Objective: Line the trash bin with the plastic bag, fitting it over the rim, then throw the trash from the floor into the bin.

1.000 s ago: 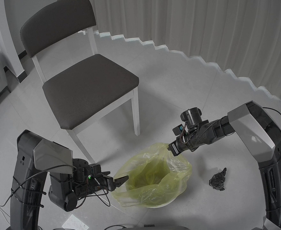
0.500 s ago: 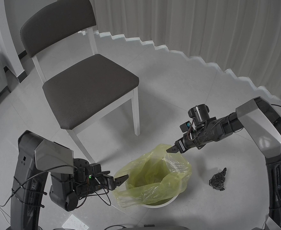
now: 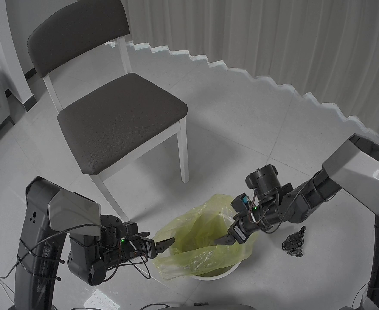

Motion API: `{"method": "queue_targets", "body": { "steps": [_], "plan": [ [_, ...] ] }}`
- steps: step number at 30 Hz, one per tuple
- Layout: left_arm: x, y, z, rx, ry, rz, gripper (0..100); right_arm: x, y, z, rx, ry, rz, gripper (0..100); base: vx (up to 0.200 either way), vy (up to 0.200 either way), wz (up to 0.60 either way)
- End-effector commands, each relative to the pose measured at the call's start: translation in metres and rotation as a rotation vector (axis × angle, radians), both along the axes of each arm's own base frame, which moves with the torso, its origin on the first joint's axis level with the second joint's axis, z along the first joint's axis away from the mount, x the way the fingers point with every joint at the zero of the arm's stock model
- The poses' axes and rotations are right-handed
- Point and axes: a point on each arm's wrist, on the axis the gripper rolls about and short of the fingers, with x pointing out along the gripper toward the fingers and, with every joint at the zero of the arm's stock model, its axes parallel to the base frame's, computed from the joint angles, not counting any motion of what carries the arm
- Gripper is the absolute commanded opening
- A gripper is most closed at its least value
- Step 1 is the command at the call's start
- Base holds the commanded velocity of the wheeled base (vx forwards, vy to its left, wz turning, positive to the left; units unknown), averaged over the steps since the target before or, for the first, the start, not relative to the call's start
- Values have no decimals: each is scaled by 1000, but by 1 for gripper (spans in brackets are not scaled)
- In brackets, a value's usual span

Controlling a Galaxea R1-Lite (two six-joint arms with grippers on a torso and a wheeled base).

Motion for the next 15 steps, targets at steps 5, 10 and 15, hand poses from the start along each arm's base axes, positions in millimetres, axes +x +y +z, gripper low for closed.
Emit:
{"method": "queue_targets", "body": {
  "steps": [5,10,15],
  "plan": [
    [0,-2,5,-6,-26,-7,100,-22,16,-8,-21,31,76,100,0,0,0],
    [0,-2,6,-6,-28,-7,100,-15,23,-23,-24,37,81,100,0,0,0],
    [-1,-2,7,-7,-30,-7,100,-18,22,-27,-39,45,97,100,0,0,0]
  ]
}}
